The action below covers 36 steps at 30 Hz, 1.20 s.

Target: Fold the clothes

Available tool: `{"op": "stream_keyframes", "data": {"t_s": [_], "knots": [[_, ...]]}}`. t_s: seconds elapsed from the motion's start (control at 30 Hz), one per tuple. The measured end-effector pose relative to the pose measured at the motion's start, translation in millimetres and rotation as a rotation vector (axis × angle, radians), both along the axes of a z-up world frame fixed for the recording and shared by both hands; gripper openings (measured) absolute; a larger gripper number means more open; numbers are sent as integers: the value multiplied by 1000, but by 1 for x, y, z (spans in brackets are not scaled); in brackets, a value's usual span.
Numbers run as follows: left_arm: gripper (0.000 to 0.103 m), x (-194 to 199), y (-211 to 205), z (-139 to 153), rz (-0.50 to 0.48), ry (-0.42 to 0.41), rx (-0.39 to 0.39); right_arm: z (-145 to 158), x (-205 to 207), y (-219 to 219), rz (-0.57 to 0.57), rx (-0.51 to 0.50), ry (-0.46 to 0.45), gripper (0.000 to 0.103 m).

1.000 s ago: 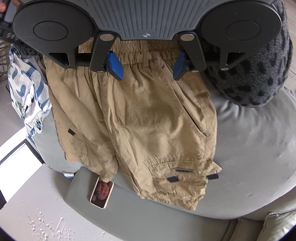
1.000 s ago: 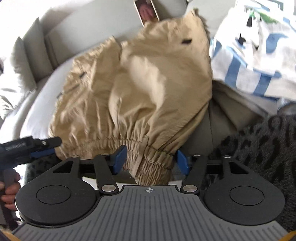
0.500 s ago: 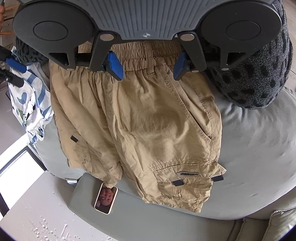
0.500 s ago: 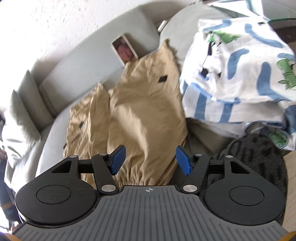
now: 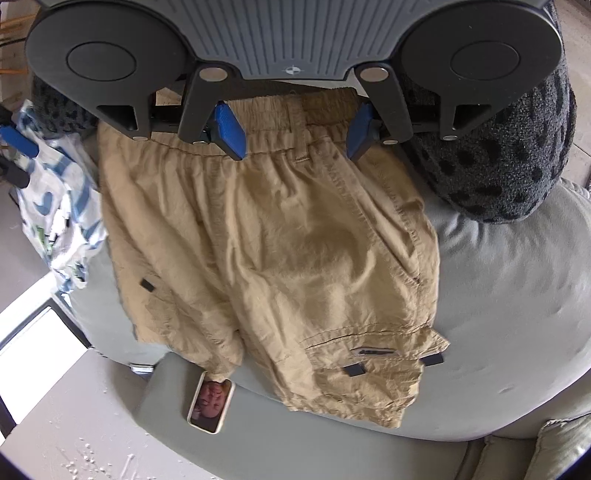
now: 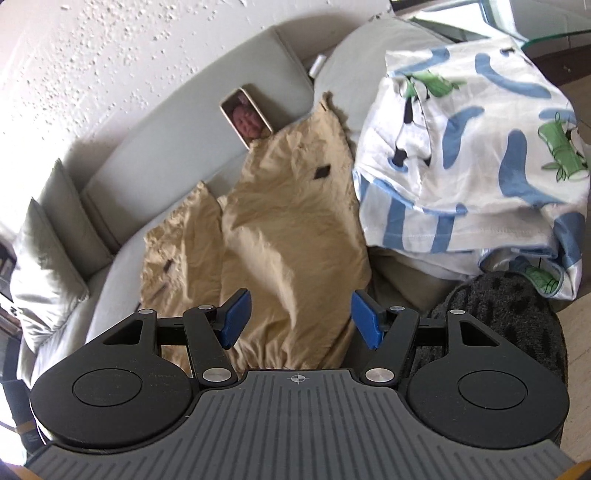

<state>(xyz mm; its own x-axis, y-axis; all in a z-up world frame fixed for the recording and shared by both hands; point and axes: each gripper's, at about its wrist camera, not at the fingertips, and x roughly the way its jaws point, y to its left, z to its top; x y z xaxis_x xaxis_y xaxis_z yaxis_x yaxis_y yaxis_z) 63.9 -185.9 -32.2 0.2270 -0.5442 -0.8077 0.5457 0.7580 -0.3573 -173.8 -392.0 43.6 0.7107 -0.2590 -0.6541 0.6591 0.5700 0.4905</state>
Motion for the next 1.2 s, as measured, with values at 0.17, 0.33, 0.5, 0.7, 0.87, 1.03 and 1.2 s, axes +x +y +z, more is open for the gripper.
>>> {"op": "stream_keyframes", "data": {"t_s": [0.17, 0.33, 0.5, 0.7, 0.87, 1.03, 1.2], "knots": [[58, -2, 10, 53, -42, -108, -81, 52, -8, 11, 33, -105, -74, 66], [59, -1, 12, 112, -56, -221, -191, 139, -3, 17, 118, -292, -184, 66], [59, 13, -7, 139, -74, -251, -296, 203, 17, 20, 104, -535, -207, 74], [59, 36, -54, 143, -113, -333, -317, 224, 68, -6, 136, -516, -194, 74], [59, 56, -99, 113, -121, -319, -254, 182, 130, -39, 149, -522, -44, 77], [59, 77, -170, 69, -227, -256, -149, 101, 189, -89, 150, -438, 126, 77], [59, 100, -225, 26, -288, -193, -135, 33, 240, -179, 17, -315, 250, 69]]}}
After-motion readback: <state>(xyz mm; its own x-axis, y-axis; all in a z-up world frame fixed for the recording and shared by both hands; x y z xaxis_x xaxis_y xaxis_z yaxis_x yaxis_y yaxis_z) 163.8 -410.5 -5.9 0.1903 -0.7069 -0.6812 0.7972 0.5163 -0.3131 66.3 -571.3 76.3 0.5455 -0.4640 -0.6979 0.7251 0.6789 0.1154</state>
